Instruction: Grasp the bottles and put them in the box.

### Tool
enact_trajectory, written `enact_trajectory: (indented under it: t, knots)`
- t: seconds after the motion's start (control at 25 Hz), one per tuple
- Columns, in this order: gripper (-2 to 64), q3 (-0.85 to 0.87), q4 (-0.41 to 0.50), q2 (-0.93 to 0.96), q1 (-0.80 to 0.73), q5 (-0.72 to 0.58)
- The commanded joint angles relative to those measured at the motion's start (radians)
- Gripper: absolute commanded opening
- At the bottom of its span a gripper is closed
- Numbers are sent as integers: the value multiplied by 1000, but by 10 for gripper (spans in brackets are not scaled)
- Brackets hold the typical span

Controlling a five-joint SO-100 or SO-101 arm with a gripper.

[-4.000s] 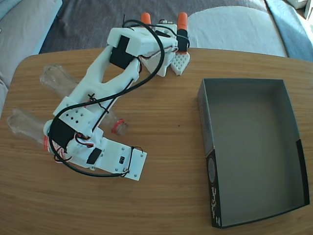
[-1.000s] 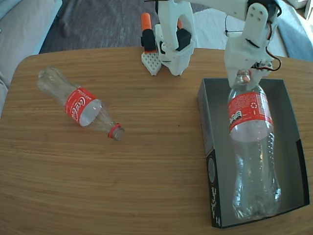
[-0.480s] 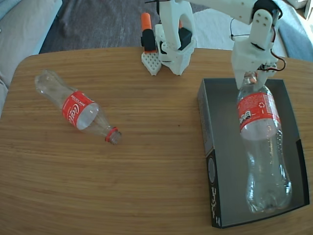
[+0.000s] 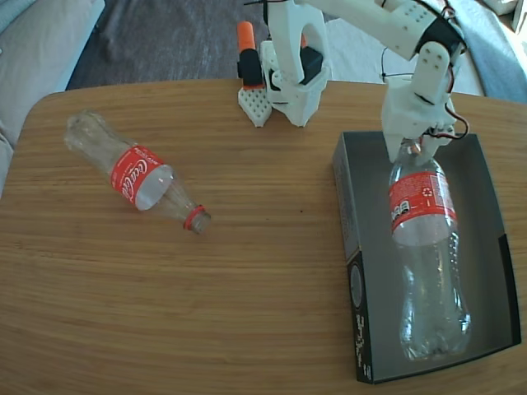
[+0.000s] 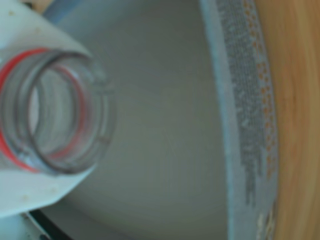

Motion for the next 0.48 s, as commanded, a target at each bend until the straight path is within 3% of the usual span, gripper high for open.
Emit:
enact_trajectory:
  t: [0.0, 0.44]
  knots:
    - [-3, 9, -31, 32, -3, -64]
    - [-3, 126, -41, 32, 44, -149]
